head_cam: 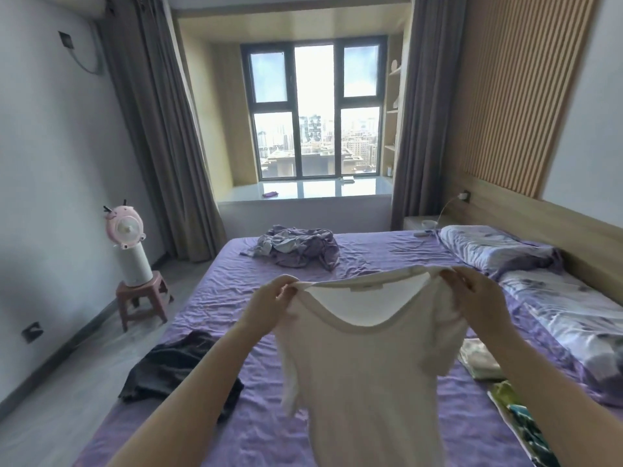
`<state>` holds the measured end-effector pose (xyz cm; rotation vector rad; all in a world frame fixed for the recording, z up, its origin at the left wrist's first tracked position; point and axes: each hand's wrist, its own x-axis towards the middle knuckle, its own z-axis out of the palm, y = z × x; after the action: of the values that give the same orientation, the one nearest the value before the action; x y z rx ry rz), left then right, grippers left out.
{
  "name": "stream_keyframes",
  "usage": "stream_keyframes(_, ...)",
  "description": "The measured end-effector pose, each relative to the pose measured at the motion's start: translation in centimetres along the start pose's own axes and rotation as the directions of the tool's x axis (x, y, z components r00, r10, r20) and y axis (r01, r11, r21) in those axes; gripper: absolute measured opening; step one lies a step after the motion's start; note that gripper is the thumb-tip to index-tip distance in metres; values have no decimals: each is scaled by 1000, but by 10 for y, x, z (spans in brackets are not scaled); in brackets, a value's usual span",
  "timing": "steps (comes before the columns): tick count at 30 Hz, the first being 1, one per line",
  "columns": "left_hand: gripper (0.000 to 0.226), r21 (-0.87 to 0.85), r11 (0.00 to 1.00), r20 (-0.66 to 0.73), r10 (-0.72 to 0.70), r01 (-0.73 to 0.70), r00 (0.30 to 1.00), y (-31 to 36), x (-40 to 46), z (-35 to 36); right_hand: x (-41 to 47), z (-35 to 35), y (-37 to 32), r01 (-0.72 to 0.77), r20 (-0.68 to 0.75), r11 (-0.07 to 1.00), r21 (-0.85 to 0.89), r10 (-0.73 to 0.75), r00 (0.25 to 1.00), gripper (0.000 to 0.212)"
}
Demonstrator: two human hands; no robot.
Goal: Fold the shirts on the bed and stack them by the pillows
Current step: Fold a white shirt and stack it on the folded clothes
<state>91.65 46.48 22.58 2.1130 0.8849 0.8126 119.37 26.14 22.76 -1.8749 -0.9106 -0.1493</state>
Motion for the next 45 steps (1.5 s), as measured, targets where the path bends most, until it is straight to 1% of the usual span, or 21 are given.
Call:
stream_keyframes(3, 17, 318, 934, -149, 217, -161, 965, 0, 3, 12, 1, -2, 6, 24, -72, 995, -94, -31, 997, 27)
stream_keyframes(5, 32, 469, 876, -204, 235, -116, 950, -1, 2, 16, -2, -4, 13, 36, -79, 987, -157, -49, 996, 36)
stream_keyframes(7, 46, 552, 832, -238, 229, -63, 944, -3, 0, 18, -8, -5, 23, 35, -58, 972, -233, -50, 997, 39)
stream_keyframes(9, 54, 572, 816, -212, 251, -89, 944, -4, -6, 22, -19, -3, 34, 53, -27, 948, -315, -65, 998, 38)
stream_keyframes(11, 59, 546, 821, -132, 281, -167, 951, -9, -15, 28, -29, -2, 43, 103, 9, 916, -389, -108, 994, 37)
stream_keyframes(12, 59, 530, 823, -98, 299, -205, 949, -12, -20, 31, -33, -2, 46, 125, 28, 902, -414, -125, 992, 36)
stream_keyframes(14, 45, 454, 855, -72, 316, -251, 946, -19, -28, 36, -38, -5, 50, 153, 59, 886, -439, -142, 988, 34)
stream_keyframes(15, 38, 399, 880, -79, 314, -259, 946, -21, -31, 36, -39, -7, 51, 154, 63, 882, -445, -141, 988, 34)
stream_keyframes(17, 36, 330, 896, -120, 353, -298, 928, -19, -30, 33, -35, -11, 48, 168, 33, 877, -451, -171, 985, 33)
stream_keyframes(20, 43, 404, 827, -187, 493, -392, 850, -8, -13, 22, -18, -13, 38, 217, -35, 871, -441, -259, 965, 32)
stream_keyframes(22, 44, 469, 793, -197, 522, -388, 830, -5, 6, 18, -2, -7, 36, 238, -35, 873, -426, -279, 960, 33)
stream_keyframes(24, 44, 470, 805, -178, 487, -361, 855, -13, 30, 21, 13, 7, 41, 243, 2, 882, -404, -265, 964, 35)
stream_keyframes(26, 43, 460, 832, -122, 406, -311, 906, -34, 50, 34, 21, 30, 54, 235, 79, 890, -391, -222, 972, 38)
stream_keyframes(28, 43, 455, 852, -46, 311, -257, 949, -64, 65, 56, 22, 61, 75, 205, 167, 902, -380, -151, 974, 41)
stream_keyframes(31, 44, 431, 888, 42, 160, -162, 986, -117, 81, 97, 20, 112, 114, 112, 293, 920, -376, 4, 956, 36)
stream_keyframes(35, 38, 427, 904, 157, -55, -17, 986, -182, 102, 151, 19, 176, 164, -20, 471, 924, -383, 214, 856, 25)
stream_keyframes(37, 27, 453, 891, 214, -157, 45, 964, -211, 112, 176, 17, 204, 190, -37, 533, 919, -392, 260, 805, 23)
stream_keyframes(39, 20, 491, 868, 247, -226, 80, 942, -240, 120, 201, 14, 231, 214, -47, 537, 905, -424, 293, 791, 19)
stream_keyframes(42, 18, 553, 829, 254, -265, 85, 930, -279, 133, 229, 12, 263, 239, -82, 446, 847, -525, 355, 822, 20)
stream_keyframes(43, 19, 586, 806, 235, -267, 83, 935, -290, 138, 235, 13, 270, 243, -65, 423, 820, -569, 359, 832, 19)
stream_keyframes(45, 22, 656, 751, 203, -266, 71, 942, -309, 146, 247, 16, 282, 254, 45, 408, 776, -629, 280, 869, 21)
